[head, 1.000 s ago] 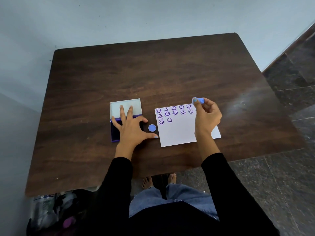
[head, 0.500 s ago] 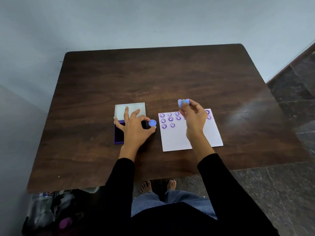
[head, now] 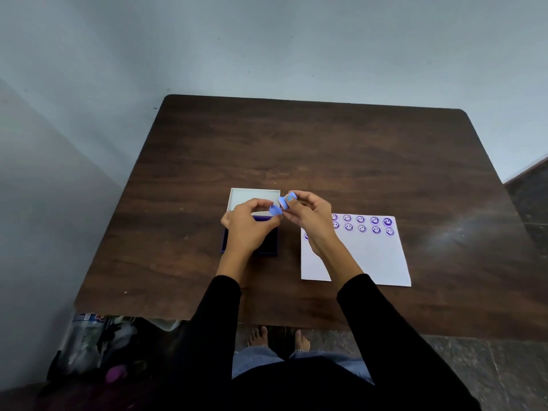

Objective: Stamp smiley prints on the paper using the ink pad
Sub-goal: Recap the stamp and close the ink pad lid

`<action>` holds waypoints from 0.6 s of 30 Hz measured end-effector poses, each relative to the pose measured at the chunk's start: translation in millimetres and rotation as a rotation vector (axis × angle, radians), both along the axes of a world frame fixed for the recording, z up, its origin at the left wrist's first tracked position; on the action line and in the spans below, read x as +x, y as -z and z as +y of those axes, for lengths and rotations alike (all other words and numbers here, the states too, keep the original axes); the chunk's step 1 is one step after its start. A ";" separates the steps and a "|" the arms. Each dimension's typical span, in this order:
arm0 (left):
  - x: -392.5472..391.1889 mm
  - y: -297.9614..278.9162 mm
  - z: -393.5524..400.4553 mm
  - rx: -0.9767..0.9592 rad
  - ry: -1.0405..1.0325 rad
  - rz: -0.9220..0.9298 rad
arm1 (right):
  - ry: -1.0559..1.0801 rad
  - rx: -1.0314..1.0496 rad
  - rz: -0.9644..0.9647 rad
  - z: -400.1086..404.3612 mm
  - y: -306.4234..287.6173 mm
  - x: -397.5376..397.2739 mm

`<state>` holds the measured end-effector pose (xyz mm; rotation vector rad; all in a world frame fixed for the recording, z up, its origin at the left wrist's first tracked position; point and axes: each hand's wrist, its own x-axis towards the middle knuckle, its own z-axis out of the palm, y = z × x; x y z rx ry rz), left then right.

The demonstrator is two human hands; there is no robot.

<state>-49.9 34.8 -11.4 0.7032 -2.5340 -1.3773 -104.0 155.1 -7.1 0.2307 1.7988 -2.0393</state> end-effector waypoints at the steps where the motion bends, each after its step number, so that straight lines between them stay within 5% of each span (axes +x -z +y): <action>1: 0.5 0.1 -1.3 0.040 0.003 0.022 | 0.000 -0.004 -0.005 -1.0 0.4 0.2; 18: -2.1 4.0 2.2 0.197 -0.011 0.126 | -0.069 -0.075 -0.111 4.7 -1.6 -5.4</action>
